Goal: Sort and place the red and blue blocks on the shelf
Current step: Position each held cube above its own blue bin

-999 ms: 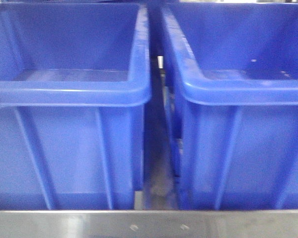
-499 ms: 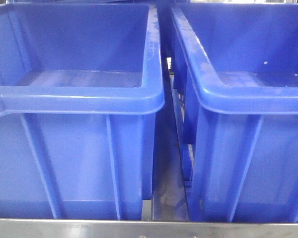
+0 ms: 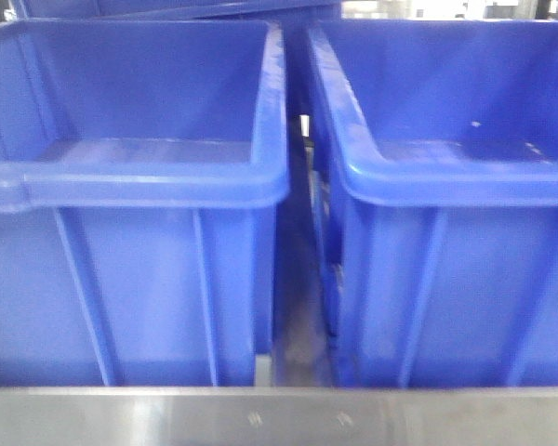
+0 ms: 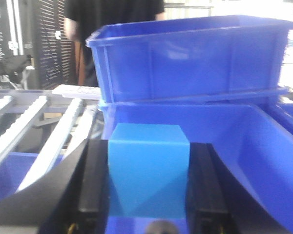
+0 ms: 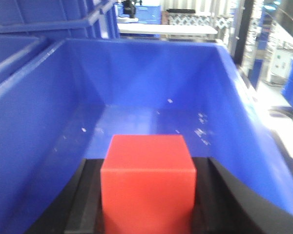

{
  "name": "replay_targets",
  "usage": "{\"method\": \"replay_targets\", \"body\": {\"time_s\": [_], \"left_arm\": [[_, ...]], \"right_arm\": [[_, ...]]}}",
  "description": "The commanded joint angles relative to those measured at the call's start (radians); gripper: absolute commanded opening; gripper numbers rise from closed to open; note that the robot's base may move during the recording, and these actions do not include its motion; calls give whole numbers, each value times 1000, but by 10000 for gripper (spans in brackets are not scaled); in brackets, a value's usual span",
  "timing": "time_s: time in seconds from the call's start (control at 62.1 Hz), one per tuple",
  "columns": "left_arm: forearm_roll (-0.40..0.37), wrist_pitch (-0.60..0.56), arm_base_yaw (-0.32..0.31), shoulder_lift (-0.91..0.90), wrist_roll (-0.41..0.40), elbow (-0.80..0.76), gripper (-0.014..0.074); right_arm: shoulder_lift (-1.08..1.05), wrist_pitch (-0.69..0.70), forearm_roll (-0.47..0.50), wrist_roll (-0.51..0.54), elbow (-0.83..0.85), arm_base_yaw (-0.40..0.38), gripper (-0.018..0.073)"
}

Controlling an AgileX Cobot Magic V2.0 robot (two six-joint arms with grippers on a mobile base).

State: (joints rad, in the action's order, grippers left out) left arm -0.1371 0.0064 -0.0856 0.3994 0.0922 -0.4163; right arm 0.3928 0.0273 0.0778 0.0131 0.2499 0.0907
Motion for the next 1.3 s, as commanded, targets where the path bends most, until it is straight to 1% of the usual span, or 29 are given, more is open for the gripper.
{"method": "replay_targets", "body": {"time_s": [0.0,1.288], "left_arm": [[-1,-83,2,11,-2,-30,123],[-1,-83,2,11,-2,-30,123]], "right_arm": [[3,96,-7,0,29,-6,52],[3,96,-7,0,29,-6,52]]}}
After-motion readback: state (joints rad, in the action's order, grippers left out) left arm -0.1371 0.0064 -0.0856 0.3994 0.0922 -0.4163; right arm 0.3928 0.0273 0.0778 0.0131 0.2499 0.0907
